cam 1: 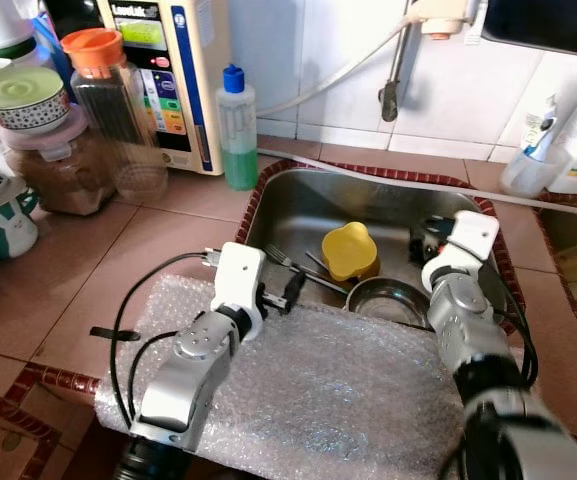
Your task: Kitchen organization
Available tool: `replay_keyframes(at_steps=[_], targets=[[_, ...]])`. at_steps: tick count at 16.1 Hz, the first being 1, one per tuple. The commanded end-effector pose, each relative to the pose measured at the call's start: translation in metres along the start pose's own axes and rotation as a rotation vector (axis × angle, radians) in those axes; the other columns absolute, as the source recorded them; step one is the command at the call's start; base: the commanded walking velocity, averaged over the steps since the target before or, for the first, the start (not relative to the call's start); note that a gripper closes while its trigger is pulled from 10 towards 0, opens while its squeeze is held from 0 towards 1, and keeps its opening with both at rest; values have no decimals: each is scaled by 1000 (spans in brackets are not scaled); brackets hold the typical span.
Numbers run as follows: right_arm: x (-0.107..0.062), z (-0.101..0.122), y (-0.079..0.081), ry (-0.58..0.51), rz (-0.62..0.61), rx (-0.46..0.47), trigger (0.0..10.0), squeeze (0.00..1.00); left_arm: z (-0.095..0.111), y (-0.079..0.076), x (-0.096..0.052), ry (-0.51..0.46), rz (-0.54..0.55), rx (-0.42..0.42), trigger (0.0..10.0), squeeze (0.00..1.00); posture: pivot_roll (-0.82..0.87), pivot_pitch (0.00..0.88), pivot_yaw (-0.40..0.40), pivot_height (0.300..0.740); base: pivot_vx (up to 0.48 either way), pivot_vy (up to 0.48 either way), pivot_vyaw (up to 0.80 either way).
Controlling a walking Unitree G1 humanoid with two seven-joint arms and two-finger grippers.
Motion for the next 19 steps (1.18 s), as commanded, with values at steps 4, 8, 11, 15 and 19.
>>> replay_keyframes(at_steps=[4,8,11,15,19], targets=[[-24,56,2,-254,55,-131,10000,1000,23,21,-2,-71,117,61,10000,0,42,67,43,740,0,0,0],[-64,59,15,-268,128,-119,10000,969,46,28,-14,-151,157,120,10000,0,41,79,41,740,0,0,0],[-76,61,20,-268,184,-149,10000,373,55,20,-16,-183,136,155,10000,0,47,84,39,740,0,0,0],[-74,69,20,-267,184,-155,10000,0,56,16,-16,-187,129,158,10000,0,45,89,36,740,0,0,-770],[-79,72,24,-264,212,-150,10000,0,55,12,-18,-190,116,148,10000,0,46,98,28,740,0,0,-387]])
Point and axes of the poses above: a point about 5 cm out from each wrist's last joint towards the gripper, its own x axis pointing out of the wrist towards the gripper, its own z axis along the axis of the wrist's last joint, y = z × x, the point moved 4 cm from there along x, pointing out of the wrist towards the gripper, and after that the axes turned 14 degrees about -x, right-handed, at the moved point
